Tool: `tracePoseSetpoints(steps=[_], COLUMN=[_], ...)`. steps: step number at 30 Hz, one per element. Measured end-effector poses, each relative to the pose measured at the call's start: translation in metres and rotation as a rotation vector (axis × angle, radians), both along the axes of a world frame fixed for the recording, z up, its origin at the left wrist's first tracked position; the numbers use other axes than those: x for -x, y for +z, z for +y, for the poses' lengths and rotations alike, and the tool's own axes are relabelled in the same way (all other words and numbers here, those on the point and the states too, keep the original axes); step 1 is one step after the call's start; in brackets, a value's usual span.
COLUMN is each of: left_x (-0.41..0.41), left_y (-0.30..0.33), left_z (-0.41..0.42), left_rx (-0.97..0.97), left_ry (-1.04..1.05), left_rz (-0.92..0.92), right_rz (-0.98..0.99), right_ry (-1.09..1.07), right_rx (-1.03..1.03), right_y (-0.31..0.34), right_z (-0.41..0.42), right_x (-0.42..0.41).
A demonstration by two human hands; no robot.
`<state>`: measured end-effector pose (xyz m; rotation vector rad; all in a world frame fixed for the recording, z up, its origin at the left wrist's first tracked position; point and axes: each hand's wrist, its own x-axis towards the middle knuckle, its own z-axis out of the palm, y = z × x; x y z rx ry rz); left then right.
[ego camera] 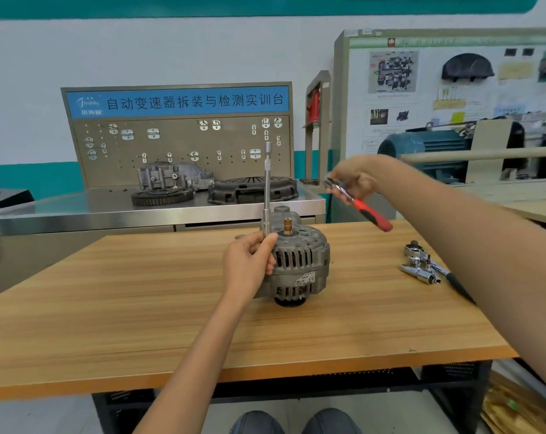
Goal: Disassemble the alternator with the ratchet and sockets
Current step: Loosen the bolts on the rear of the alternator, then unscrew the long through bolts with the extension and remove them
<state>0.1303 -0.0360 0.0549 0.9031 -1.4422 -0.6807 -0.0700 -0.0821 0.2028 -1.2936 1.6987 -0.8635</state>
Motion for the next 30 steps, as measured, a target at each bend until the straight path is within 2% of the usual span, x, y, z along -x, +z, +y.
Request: tracePoseSetpoints(steps=[5, 8, 9, 11, 13, 16, 19, 23, 30], left_x=[0.000, 0.000, 0.000, 0.000, 0.000, 0.000, 0.000, 0.001, 0.001], left_y=[0.000, -0.001, -0.002, -0.003, -0.003, -0.003, -0.002, -0.001, -0.002], left_z=[0.000, -0.002, -0.002, -0.003, -0.004, -0.003, -0.002, 0.001, 0.001], left_rx=[0.016, 0.020, 0.021, 0.019, 0.017, 0.022, 0.017, 0.008, 0.002], left_ry=[0.010, 0.012, 0.011, 0.013, 0.016, 0.015, -0.003, -0.017, -0.009], left_rz=[0.000, 0.009, 0.015, 0.018, 0.018, 0.020, 0.037, 0.057, 0.061], right_rz=[0.035, 0.179, 0.271, 0.595, 0.896, 1.132, 1.288, 1.356, 1.218], right_ry=[-0.208, -0.284, -0.305, -0.325, -0.303, -0.272, -0.277, -0.261, -0.266], right_rx=[-0.160, -0.088, -0.023, 0.091, 0.120, 0.084, 0.100, 0.151, 0.156], right_y=[-0.077, -0.120, -0.133, -0.152, -0.165, -0.182, -0.198, -0.203, -0.207], right_z=[-0.003, -0.005, -0.006, -0.005, -0.001, -0.005, -0.006, -0.005, 0.004], right_x=[0.042, 0.061, 0.065, 0.070, 0.069, 0.071, 0.076, 0.070, 0.069])
